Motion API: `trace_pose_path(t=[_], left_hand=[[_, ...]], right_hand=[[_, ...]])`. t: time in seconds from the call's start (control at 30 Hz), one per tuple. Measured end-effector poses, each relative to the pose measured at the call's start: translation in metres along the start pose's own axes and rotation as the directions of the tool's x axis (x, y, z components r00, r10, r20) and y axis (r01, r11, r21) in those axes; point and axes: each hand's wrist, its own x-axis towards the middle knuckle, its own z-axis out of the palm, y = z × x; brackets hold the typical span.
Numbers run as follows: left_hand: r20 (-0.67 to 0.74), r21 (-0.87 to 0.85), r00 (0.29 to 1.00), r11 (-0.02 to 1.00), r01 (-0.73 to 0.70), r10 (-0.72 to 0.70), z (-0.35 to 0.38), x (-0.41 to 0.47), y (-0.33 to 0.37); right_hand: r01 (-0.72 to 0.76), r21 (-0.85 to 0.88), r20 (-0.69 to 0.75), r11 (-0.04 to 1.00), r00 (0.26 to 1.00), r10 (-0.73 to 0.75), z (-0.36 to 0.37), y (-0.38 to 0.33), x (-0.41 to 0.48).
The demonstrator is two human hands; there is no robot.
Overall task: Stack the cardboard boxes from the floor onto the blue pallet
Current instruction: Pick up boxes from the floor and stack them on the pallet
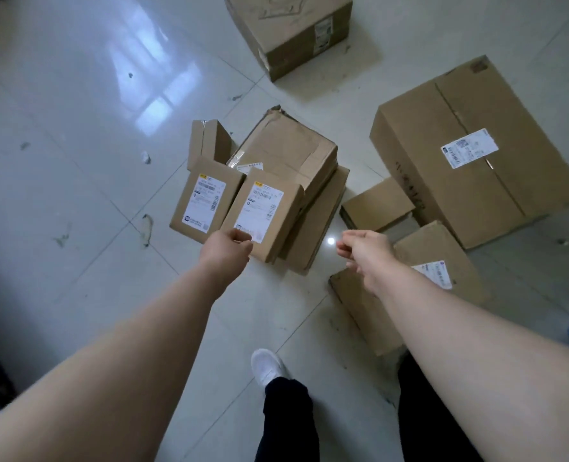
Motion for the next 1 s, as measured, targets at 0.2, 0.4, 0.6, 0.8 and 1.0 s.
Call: trace_pose_path(t=[0.2, 0.4, 0.6, 0.8, 1.0], left_hand=[[0.066, 0.175, 0.996, 0.981, -0.077, 0.067, -0.065, 0.017, -0.029], [0.062, 0.311, 0.993, 0.944, -0.112, 0.098, -0.091, 0.056, -0.033], [0.111, 0.464, 0.983, 0.868, -0.18, 0.144, -0.078, 0.087, -0.023], [0.184, 0.467, 0.967, 0.849, -0.246, 0.179, -0.075, 0.11, 0.021], [0.194, 0.426, 0.95, 0.852, -0.305, 0.243, -0.078, 0.12, 0.073]], right_hand=[[-0.081, 0.113, -0.072, 0.99, 0.993, 0.089, 0.072, 0.021, -0.018], [-0.082, 0.086, -0.049, 0.993, 0.995, 0.086, 0.113, 0.02, -0.013], [-0.102, 0.078, -0.073, 0.992, 0.992, 0.108, 0.138, 0.024, 0.01], [-0.125, 0.158, -0.115, 0.979, 0.983, 0.144, 0.133, 0.003, 0.023], [-0.057, 0.218, -0.203, 0.974, 0.974, 0.103, 0.103, -0.042, 0.034]])
